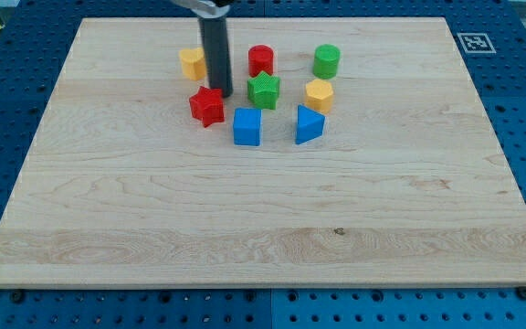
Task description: Move the green star diagonal to the bottom right of the triangle
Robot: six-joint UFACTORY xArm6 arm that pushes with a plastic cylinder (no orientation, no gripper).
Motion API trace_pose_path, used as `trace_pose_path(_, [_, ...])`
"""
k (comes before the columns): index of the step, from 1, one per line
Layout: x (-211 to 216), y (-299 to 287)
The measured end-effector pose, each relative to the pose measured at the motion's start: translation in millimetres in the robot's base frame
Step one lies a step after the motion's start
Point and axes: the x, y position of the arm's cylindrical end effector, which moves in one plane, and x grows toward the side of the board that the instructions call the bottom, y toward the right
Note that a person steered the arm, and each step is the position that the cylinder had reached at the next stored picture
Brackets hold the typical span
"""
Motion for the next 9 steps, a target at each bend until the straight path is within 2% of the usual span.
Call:
trace_pose_path(4, [-21.3,33.8])
trace_pose_path(5, [-14.1,52.3])
trace_pose_path(9, [77.1,94.3])
